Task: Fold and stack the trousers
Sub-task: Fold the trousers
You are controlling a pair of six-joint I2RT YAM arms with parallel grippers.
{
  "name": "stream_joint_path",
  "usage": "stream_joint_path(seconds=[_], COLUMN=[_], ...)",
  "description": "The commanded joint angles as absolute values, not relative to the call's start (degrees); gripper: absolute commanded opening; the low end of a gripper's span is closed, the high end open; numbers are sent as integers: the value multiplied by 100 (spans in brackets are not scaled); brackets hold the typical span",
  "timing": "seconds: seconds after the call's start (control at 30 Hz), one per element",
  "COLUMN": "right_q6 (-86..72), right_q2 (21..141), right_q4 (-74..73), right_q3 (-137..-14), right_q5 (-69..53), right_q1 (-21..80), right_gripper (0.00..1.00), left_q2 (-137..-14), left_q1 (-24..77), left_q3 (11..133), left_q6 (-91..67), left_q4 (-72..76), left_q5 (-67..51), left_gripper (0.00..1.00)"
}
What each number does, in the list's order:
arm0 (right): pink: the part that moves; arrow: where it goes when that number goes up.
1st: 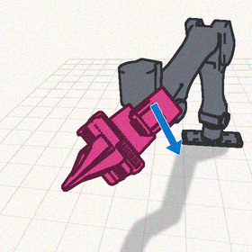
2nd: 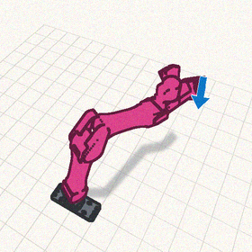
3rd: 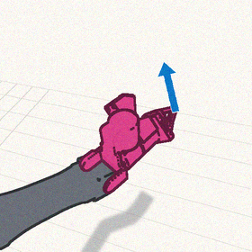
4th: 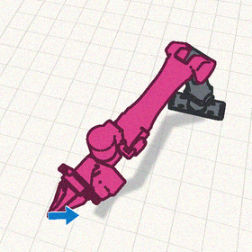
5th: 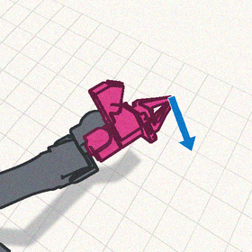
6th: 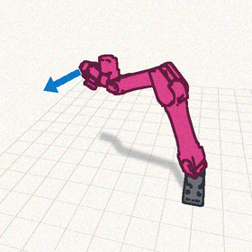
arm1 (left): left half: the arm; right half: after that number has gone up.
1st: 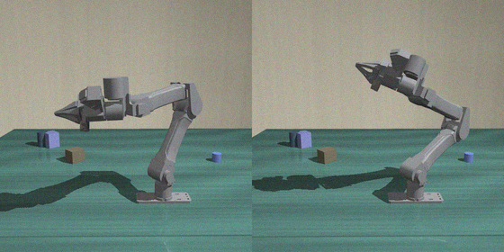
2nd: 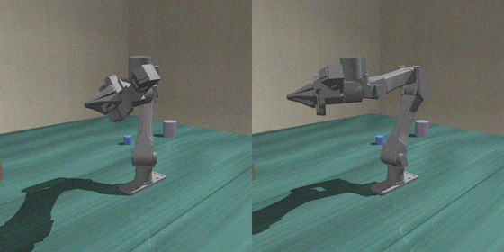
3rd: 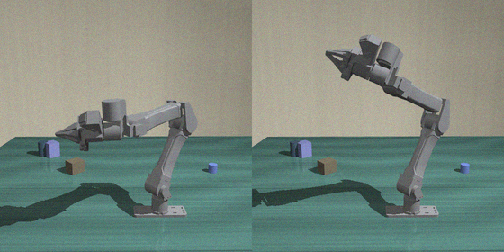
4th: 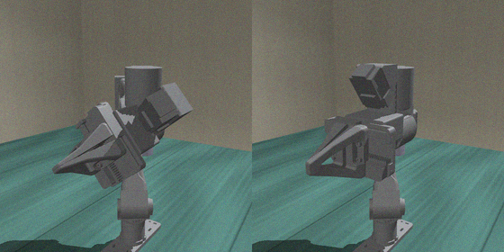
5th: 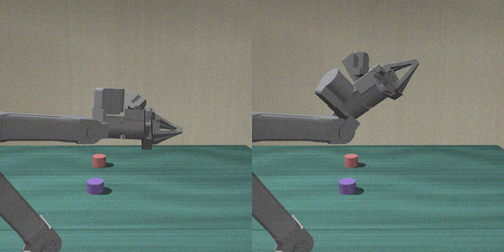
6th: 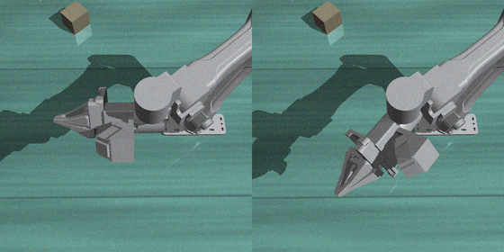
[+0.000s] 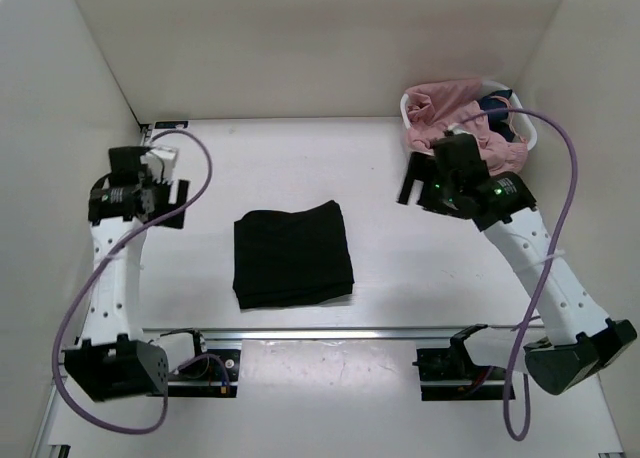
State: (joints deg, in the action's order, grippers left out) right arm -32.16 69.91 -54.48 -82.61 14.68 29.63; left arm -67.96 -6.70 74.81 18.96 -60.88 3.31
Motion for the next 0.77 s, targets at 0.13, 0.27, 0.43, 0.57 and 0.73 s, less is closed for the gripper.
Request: stream_joint_path(seconds=[0.13, 0.27, 0.43, 0.57, 0.73], right_q6=[-3094, -2962, -2742, -2576, -2470], right_q2=[6504, 6425, 6373, 6249, 6091], right_q4=[-6988, -6917, -6917, -6786, -6505], right_q3=[-7595, -7532, -7585, -7479, -7418], right_q5=[2092, 2039, 2145, 2276, 2276], right_q1=[2058, 1925, 1925, 1925, 1925], right_gripper=[99, 99, 99, 99, 99], left_q2=[-5697, -5520, -5467, -5353, -5291], left_q1=[-1582, -1643, -1846, -1907, -2030], left_q3=[5882, 5879, 6108, 6249, 6249], left_q6=[1398, 1107, 1046, 1099, 1099], left_q4=[-6205, -6477, -6601, -6653, -6706], left_q5=[2302, 2110, 1899, 1846, 1793], left_gripper=[100, 100, 100, 100, 100])
